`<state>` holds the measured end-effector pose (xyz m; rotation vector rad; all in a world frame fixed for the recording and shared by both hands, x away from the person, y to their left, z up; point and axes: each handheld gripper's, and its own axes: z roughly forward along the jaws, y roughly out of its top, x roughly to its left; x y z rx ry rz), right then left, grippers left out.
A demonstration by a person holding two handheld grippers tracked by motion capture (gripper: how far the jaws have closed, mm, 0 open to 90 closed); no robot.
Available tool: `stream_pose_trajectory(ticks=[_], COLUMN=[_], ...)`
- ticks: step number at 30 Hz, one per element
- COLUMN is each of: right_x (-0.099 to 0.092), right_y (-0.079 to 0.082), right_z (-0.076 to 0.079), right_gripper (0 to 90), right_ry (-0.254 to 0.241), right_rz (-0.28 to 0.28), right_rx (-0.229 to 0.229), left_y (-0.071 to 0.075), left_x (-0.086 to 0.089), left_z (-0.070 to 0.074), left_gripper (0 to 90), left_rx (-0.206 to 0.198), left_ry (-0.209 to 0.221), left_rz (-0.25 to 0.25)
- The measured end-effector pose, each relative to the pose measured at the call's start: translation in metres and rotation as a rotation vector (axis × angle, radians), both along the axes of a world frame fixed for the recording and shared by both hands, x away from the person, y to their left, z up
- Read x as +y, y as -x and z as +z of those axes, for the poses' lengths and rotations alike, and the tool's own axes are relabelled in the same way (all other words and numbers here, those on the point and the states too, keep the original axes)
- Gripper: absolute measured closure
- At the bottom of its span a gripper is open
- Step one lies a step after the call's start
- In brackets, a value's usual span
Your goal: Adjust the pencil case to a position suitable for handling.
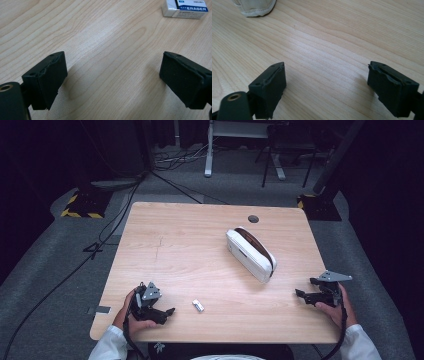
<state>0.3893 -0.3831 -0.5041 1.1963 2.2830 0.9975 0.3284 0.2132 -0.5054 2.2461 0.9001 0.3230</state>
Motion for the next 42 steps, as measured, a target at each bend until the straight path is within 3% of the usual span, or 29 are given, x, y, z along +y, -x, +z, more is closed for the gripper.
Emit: stream_pose_trajectory(ticks=[10, 15, 18, 23, 25, 29, 36, 39, 42], right_x=[0.006, 0.029, 0.051, 0.077, 0.087, 0.098, 0.115, 0.117, 0.117], right_y=[0.002, -0.004, -0.012, -0.026, -0.026, -0.025, -0.033, -0.038, -0.039], right_z=[0.002, 0.012, 0.020, 0.025, 0.025, 0.025, 0.022, 0.019, 0.017], right_gripper=[21.5, 22.0, 22.6, 20.9, 21.2, 21.0, 29.4, 33.3, 43.7], right_ry=[0.000, -0.032, -0.027, -0.063, -0.045, -0.058, -0.038, -0.061, -0.077], right_rz=[0.043, 0.097, 0.139, 0.173, 0.194, 0.233, 0.157, 0.138, 0.140], right_rx=[-0.021, -0.058, -0.097, -0.106, -0.126, -0.114, -0.124, -0.115, -0.112], left_y=[0.002, 0.007, 0.011, 0.015, 0.017, 0.019, 0.020, 0.020, 0.020], left_x=[0.000, -0.001, -0.002, -0.005, -0.007, -0.009, -0.019, -0.022, -0.026], left_z=[0.000, 0.000, 0.000, 0.000, 0.000, 0.000, 0.000, 0.000, 0.000], left_gripper=[8.2, 8.2, 8.2, 8.1, 8.0, 7.9, 7.9, 7.9, 7.9], left_rx=[-0.005, -0.006, -0.005, -0.005, -0.002, -0.005, 0.000, -0.002, 0.001], left_ry=[-0.002, -0.009, -0.007, -0.007, -0.005, -0.005, -0.001, 0.000, 0.000], left_rz=[-0.007, -0.019, -0.022, -0.027, -0.033, -0.035, -0.066, -0.072, -0.083])
